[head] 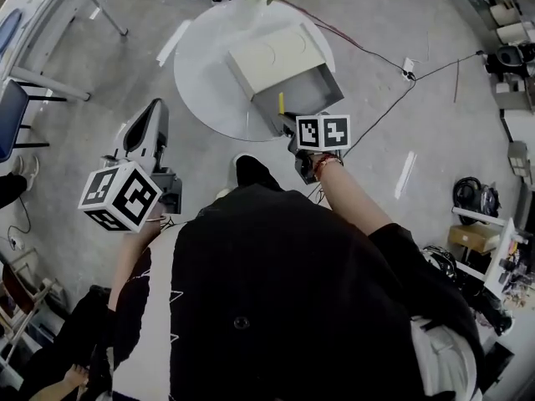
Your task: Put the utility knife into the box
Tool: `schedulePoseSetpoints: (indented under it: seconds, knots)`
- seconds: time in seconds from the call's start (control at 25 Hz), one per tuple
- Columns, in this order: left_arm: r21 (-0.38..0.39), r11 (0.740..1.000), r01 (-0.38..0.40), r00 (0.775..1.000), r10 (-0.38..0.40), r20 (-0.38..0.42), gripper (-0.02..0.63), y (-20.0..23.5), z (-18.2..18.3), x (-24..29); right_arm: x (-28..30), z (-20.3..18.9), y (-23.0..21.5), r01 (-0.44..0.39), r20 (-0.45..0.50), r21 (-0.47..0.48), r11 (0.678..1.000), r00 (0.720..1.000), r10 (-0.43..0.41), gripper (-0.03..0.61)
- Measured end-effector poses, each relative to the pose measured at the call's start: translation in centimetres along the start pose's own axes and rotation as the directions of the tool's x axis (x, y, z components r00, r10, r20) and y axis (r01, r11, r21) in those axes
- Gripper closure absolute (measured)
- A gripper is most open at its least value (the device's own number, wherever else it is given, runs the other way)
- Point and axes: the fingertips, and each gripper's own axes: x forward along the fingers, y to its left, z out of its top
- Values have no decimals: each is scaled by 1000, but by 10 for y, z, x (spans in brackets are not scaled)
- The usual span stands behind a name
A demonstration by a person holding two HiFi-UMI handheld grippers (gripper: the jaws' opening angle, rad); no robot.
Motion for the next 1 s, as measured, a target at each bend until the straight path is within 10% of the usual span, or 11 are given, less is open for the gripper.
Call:
schedulePoseSetpoints:
  seconds: [0.36,1.0]
  knots:
    - [-53,997,-57,998,59,27,603,14,3,13,21,14,-32,60,-135,-221,973,987,-92,511]
    - [-114,977,-180,980,188,68,603,27,-4,-4,48,-4,-40,-126,-425,-593,795,888,-177,511]
